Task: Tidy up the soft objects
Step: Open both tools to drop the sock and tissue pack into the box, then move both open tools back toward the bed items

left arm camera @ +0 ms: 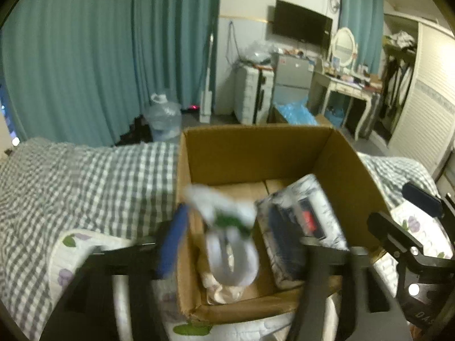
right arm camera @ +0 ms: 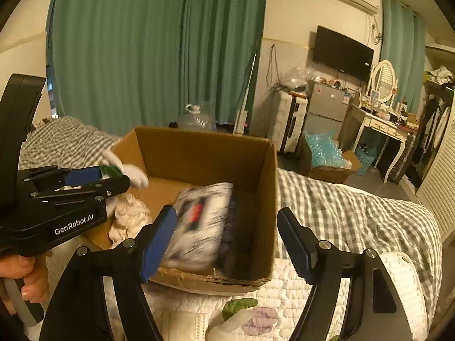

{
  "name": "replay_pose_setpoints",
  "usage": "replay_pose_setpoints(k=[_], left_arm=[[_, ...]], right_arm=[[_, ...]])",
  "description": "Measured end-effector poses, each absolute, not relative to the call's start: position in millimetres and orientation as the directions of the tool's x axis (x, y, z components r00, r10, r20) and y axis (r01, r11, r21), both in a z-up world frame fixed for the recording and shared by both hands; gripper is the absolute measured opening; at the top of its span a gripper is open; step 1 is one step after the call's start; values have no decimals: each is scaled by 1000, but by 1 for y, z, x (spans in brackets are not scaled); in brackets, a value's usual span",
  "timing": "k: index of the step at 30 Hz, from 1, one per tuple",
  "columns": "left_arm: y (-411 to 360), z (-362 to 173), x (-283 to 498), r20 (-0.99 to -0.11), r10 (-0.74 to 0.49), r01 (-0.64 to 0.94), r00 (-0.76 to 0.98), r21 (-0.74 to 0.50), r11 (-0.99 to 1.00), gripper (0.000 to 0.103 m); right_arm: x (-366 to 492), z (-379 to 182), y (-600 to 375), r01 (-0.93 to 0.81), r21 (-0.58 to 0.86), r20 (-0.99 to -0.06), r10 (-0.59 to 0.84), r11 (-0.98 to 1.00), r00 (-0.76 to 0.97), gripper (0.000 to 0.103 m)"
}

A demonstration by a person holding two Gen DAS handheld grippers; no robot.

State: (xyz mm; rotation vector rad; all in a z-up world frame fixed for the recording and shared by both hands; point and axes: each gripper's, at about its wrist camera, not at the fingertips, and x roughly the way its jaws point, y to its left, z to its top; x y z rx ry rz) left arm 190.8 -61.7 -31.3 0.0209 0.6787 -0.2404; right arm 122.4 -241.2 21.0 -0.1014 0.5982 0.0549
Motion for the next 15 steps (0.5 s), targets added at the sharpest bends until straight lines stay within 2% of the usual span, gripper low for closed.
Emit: replay_pose_setpoints(k=[1, 7, 15], left_arm=[[-61, -25, 186, -606, -201, 214, 769, -53, 975, 83], [-52, -2, 174, -568, -192, 193, 800, -60, 979, 83], [-40, 34, 144, -513, -181, 169, 839, -70, 983, 83]], right_arm=[[120, 25, -243, -77, -72, -557, 24, 994, 830, 73], [99, 53, -252, -56, -34, -492, 32, 998, 870, 74], [66, 98, -253, -50, -16, -399, 39, 999, 916, 82]])
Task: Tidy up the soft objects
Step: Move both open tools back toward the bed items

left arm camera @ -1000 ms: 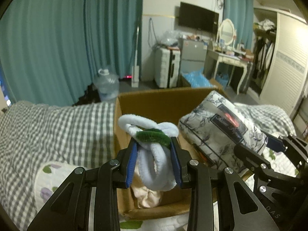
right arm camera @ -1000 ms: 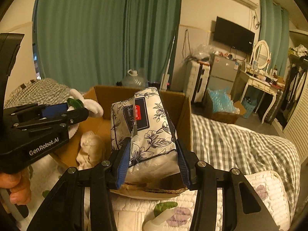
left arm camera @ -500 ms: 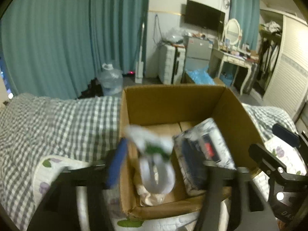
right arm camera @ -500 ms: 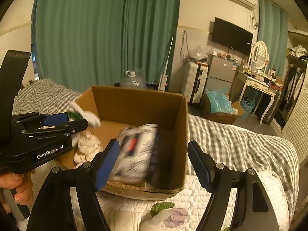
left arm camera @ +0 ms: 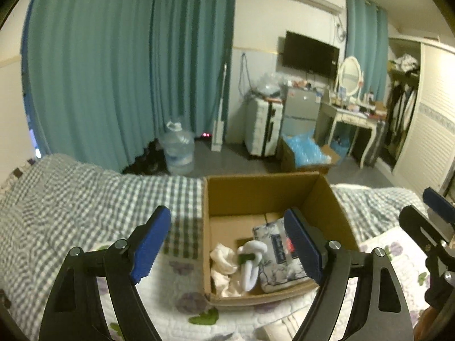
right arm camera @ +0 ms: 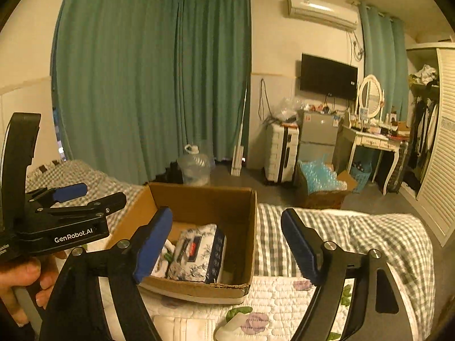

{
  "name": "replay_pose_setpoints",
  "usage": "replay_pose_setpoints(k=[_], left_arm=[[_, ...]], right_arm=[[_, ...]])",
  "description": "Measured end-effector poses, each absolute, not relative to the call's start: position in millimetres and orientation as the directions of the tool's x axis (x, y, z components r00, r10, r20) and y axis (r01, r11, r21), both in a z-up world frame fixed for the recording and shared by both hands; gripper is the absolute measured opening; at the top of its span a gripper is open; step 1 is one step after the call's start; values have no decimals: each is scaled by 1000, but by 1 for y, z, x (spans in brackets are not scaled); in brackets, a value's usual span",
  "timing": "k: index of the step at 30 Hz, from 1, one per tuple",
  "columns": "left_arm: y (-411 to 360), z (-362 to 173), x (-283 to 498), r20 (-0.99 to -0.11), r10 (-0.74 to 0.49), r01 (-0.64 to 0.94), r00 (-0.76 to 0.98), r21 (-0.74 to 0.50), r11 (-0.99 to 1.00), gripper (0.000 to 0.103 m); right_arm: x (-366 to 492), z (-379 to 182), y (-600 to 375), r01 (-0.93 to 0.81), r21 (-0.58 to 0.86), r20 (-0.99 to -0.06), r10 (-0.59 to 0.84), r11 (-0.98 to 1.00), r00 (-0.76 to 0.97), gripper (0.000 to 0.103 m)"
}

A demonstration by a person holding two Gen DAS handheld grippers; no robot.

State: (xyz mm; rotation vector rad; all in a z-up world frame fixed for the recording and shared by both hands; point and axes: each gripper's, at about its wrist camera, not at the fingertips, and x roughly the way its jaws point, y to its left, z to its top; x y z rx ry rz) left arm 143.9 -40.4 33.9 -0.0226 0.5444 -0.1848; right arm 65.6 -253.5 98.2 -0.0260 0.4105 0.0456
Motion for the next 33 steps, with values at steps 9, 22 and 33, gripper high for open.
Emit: replay_pose_setpoints(k=[9, 22, 33], left_arm=[[-23, 80, 92, -426, -151, 140, 892, -58, 988, 83], [-1, 119, 27, -334, -147, 129, 931, -75, 989, 83], [-3, 111, 1, -320, -133, 121, 938, -57, 991, 83]], right_arm=[[14, 146, -246, -48, -14, -301, 41, 999, 953, 103], [-50, 183, -238, -58, -19, -249, 52, 998, 967, 103], [-83, 178, -233, -71, -49, -260, 56, 996, 964, 103]])
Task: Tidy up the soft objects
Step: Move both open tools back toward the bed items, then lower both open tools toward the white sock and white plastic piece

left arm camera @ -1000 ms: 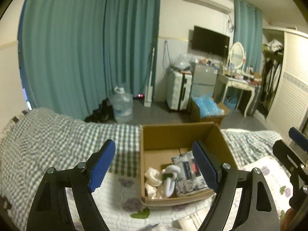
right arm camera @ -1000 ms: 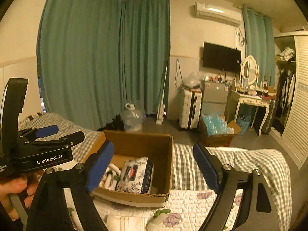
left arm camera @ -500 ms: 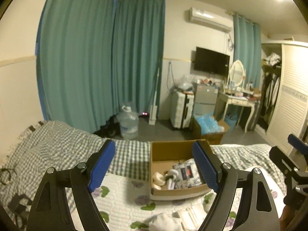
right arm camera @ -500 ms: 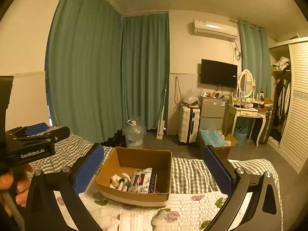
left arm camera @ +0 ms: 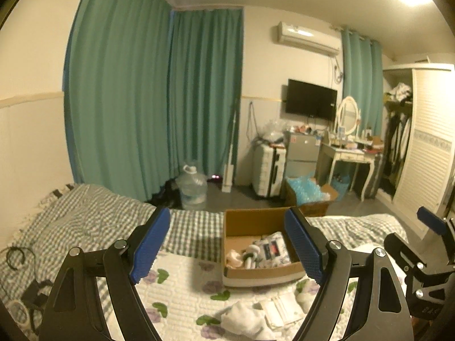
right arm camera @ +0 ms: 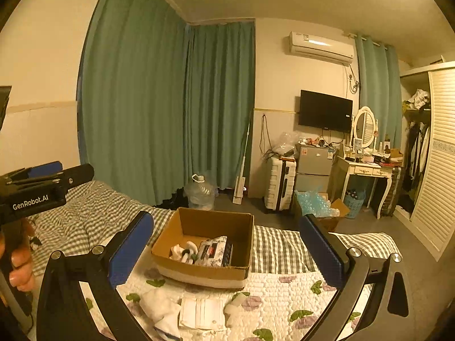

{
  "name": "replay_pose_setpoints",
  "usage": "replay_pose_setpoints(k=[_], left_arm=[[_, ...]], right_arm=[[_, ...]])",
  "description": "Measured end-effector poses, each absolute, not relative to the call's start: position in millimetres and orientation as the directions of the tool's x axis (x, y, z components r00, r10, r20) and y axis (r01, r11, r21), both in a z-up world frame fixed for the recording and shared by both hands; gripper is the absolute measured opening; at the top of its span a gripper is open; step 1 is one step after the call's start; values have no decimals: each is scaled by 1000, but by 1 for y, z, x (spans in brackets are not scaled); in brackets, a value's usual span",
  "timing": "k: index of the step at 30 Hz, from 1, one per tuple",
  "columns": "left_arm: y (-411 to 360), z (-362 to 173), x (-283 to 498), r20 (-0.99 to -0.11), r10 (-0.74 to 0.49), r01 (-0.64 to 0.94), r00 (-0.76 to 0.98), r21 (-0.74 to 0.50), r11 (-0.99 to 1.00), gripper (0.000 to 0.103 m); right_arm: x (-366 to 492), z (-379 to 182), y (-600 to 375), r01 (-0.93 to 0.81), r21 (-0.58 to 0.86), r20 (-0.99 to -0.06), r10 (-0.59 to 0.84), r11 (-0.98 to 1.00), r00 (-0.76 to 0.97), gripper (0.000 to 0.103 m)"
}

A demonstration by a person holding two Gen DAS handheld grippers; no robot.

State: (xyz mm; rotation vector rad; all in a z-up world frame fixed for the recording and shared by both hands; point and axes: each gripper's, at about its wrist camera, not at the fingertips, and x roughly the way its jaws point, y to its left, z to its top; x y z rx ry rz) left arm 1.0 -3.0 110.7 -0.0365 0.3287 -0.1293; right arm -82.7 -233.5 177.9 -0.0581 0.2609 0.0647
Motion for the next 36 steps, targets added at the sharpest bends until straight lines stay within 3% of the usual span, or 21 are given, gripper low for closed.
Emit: replay_pose_setpoints(k=[13, 20, 31, 36], left_arm=[[-9, 70, 17, -386, -102, 92, 917, -45, 995, 83], [-16, 39, 33, -438, -73, 80, 896, -3, 997, 83], [-30, -13, 51, -520, -111, 134, 847, 7, 991, 83], [-35, -41, 61, -567, -124, 157, 814, 10, 988, 83]], right_arm=[[-68, 150, -226, -84, -123, -294, 44, 989, 955, 103], [-53, 121, -226, 34, -191, -243, -81, 981, 967, 103], [0, 51, -256, -23, -46, -485, -2, 999, 874, 103], [15, 17, -258, -24, -41, -554, -3, 999, 833, 101]])
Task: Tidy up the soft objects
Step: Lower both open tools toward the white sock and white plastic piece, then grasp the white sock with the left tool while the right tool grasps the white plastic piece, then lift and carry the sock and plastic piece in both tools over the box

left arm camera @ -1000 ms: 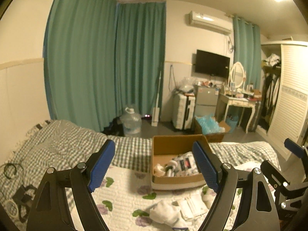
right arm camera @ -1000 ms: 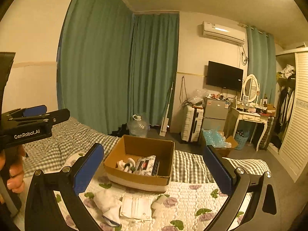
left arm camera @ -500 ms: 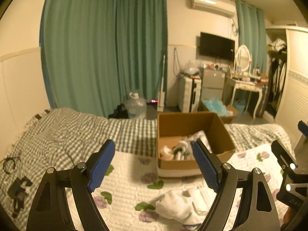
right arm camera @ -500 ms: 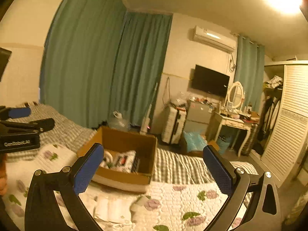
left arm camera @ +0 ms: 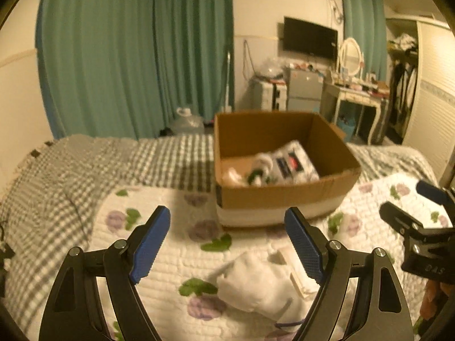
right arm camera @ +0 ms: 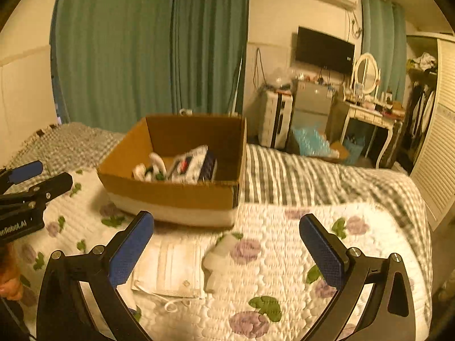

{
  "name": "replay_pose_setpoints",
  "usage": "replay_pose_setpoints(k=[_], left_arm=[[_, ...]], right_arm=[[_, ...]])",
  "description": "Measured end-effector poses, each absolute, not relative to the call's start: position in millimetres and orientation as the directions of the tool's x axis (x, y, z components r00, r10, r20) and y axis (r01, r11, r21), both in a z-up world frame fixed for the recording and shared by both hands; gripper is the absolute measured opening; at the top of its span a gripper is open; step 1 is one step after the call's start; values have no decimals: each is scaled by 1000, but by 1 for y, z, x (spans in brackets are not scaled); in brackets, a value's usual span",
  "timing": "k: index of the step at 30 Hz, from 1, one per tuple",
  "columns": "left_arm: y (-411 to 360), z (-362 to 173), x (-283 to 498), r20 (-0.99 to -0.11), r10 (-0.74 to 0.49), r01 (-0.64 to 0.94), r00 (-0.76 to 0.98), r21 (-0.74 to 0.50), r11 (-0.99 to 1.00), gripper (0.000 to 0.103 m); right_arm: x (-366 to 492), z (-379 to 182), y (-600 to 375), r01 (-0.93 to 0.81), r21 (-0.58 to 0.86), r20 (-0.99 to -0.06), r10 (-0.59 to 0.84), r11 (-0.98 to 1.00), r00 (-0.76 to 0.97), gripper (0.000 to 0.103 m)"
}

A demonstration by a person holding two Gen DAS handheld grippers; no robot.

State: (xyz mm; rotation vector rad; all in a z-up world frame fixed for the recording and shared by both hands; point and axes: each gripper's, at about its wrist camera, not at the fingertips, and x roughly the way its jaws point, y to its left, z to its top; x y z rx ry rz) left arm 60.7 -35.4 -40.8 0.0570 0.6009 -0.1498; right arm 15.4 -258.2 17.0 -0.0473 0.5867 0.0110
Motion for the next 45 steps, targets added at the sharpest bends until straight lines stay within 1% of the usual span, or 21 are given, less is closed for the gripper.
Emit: replay_pose_setpoints(k=[2, 6, 8, 14, 17, 19, 20, 22, 23, 24, 25, 26, 27, 28, 29, 30, 31, 32, 39, 43, 45], left_arm=[[-38, -54, 64, -595, -123, 161, 794, 12, 987, 83], [-39, -82, 68, -652, -133, 167, 747, -9, 986, 83], [-42, -93, 70, -673, -138, 175, 727, -12, 984, 83], [-51, -122, 76, -724, -139, 196, 675, -5, 981, 83], [-53, -138, 80, -755, -163, 209, 636, -34, 977, 83], [-53, -149, 83, -767, -182, 212, 615, -61, 975, 84], [-52, -155, 87, -778, -194, 207, 598, -83, 975, 87], [-48, -161, 90, -784, -211, 195, 584, -117, 974, 86], [-48, -161, 89, -783, -211, 195, 585, -117, 974, 86], [-50, -160, 87, -781, -204, 198, 590, -105, 975, 85], [-51, -159, 85, -780, -199, 203, 594, -94, 975, 83], [-53, -158, 83, -776, -198, 210, 598, -86, 974, 72], [-55, -157, 80, -774, -212, 228, 597, -90, 970, 66], [-57, -155, 77, -771, -204, 230, 603, -77, 970, 62], [-59, -154, 73, -765, -199, 237, 612, -63, 970, 57], [-61, -153, 72, -762, -198, 239, 616, -58, 969, 55], [-60, -152, 70, -760, -202, 240, 618, -62, 969, 52], [-59, -151, 70, -758, -206, 239, 619, -69, 969, 50], [-57, -141, 64, -740, -195, 238, 644, -49, 970, 46], [-51, -135, 65, -735, -175, 219, 655, -37, 975, 46], [-47, -130, 63, -730, -168, 209, 663, -35, 977, 46]], right_arm=[[22, 5, -257, -29, -41, -576, 0, 999, 817, 90], [34, -17, -252, -34, -63, -614, -12, 997, 789, 87], [39, -28, -250, -46, -54, -639, 1, 997, 769, 80], [51, -48, -254, -34, -48, -681, -8, 998, 732, 76], [58, -59, -255, -34, -40, -709, -5, 999, 705, 71], [61, -66, -257, -31, -42, -726, -9, 999, 687, 71], [63, -70, -257, -28, -45, -737, -14, 999, 676, 71], [66, -80, -260, -12, -50, -756, -30, 999, 654, 71], [67, -85, -261, -7, -45, -766, -30, 999, 642, 69], [69, -89, -262, -6, -43, -776, -29, 999, 630, 66], [70, -94, -263, -6, -41, -788, -29, 999, 615, 59], [70, -97, -264, -8, -35, -795, -23, 999, 606, 58], [70, -98, -264, -9, -26, -798, -15, 1000, 603, 57], [70, -99, -265, -10, -17, -798, -8, 1000, 602, 52], [69, -99, -265, -14, -10, -798, 0, 1000, 602, 44], [68, -98, -265, -19, -3, -799, 9, 1000, 602, 39], [67, -97, -265, -22, 5, -797, 17, 1000, 603, 28], [66, -96, -265, -27, 16, -794, 29, 1000, 607, 22], [57, -87, -266, -24, 56, -780, 58, 998, 623, 18], [48, -80, -267, -14, 50, -766, 48, 999, 641, 13], [44, -75, -267, -11, 46, -757, 43, 999, 652, 13]])
